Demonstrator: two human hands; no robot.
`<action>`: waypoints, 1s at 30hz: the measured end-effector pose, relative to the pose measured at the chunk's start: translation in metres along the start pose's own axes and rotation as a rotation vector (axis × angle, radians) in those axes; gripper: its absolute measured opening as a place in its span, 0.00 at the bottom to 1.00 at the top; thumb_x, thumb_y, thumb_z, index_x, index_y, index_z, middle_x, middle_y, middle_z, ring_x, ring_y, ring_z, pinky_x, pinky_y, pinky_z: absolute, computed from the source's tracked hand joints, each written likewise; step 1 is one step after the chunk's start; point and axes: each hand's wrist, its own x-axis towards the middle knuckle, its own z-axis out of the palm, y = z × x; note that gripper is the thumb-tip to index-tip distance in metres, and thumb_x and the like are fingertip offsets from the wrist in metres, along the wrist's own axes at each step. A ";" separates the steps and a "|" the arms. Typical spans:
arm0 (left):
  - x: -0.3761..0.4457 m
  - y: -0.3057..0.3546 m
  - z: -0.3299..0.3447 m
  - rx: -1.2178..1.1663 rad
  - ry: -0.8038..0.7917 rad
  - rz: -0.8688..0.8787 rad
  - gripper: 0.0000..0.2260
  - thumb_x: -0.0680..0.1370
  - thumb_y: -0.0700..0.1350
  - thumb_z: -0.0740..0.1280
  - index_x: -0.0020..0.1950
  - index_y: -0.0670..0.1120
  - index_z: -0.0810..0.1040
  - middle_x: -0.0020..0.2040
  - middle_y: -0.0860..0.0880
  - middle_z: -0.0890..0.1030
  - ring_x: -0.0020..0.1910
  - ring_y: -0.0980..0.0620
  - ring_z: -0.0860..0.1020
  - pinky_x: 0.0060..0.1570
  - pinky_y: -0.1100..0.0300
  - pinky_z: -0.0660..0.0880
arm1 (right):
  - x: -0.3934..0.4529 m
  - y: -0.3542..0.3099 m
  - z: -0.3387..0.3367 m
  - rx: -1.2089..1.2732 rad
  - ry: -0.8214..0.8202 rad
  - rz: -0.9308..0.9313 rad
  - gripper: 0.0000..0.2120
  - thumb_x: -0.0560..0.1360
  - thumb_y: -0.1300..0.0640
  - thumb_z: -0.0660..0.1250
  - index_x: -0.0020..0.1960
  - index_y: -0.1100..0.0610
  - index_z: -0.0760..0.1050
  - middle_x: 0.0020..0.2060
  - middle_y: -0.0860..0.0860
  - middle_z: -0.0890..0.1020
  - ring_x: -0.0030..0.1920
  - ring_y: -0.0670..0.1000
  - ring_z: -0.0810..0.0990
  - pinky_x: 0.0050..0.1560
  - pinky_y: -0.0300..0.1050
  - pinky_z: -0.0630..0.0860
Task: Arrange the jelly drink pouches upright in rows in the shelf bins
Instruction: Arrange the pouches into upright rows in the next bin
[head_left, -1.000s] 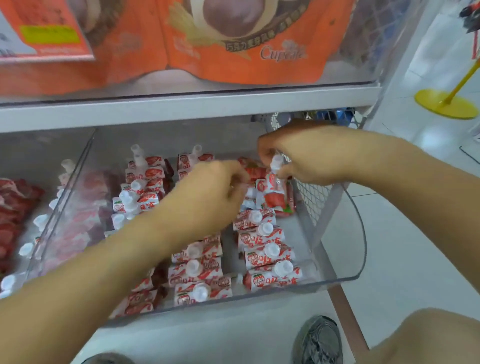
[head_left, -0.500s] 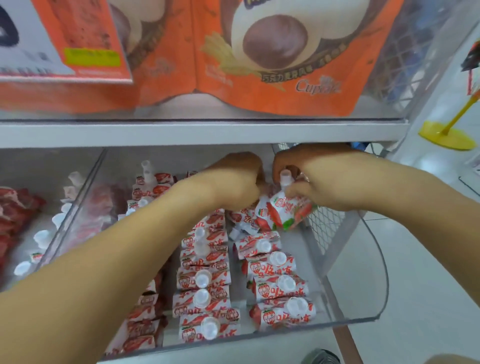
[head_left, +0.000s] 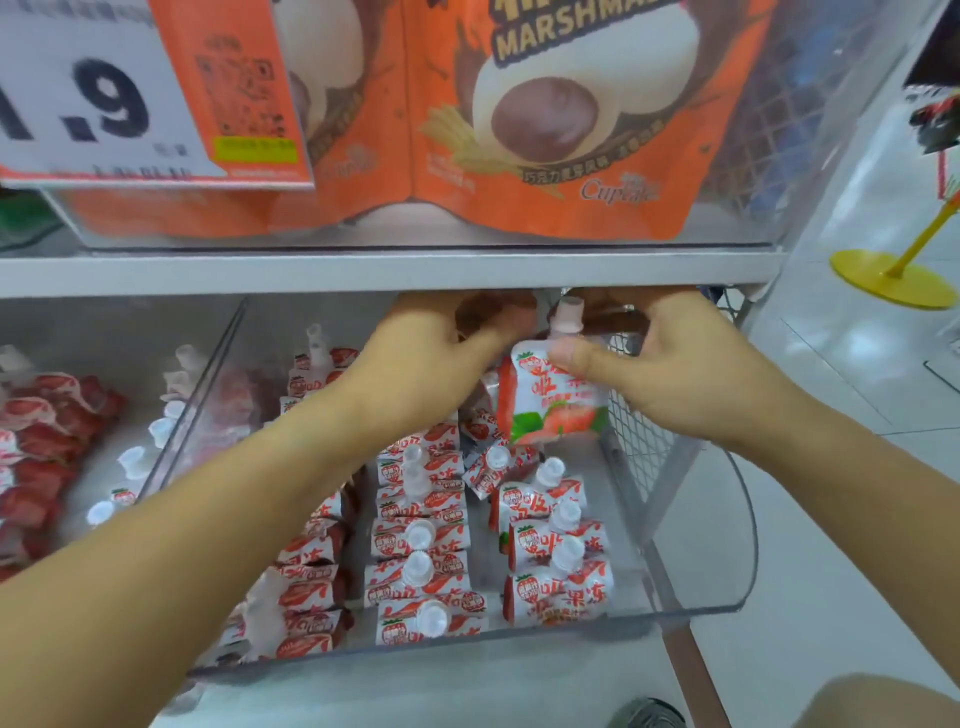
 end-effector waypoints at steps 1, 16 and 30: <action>-0.004 0.001 -0.003 -0.015 0.005 -0.022 0.07 0.79 0.47 0.66 0.55 0.49 0.81 0.45 0.60 0.82 0.44 0.71 0.77 0.43 0.79 0.68 | -0.003 -0.003 0.002 0.105 -0.028 -0.015 0.13 0.75 0.54 0.74 0.58 0.54 0.79 0.53 0.46 0.84 0.55 0.45 0.82 0.60 0.50 0.79; -0.077 0.008 -0.073 -0.074 -0.018 -0.152 0.10 0.67 0.53 0.70 0.44 0.50 0.83 0.39 0.55 0.85 0.37 0.59 0.82 0.41 0.62 0.79 | 0.011 -0.029 0.030 0.410 -0.182 0.203 0.05 0.79 0.62 0.67 0.53 0.60 0.80 0.49 0.53 0.84 0.49 0.51 0.83 0.42 0.33 0.78; -0.087 0.003 -0.084 -0.028 -0.003 -0.153 0.11 0.65 0.56 0.71 0.47 0.61 0.82 0.37 0.60 0.84 0.38 0.60 0.83 0.45 0.50 0.80 | 0.089 0.025 0.081 -0.693 -0.824 -0.123 0.15 0.70 0.56 0.78 0.55 0.50 0.81 0.50 0.43 0.77 0.51 0.50 0.77 0.48 0.42 0.74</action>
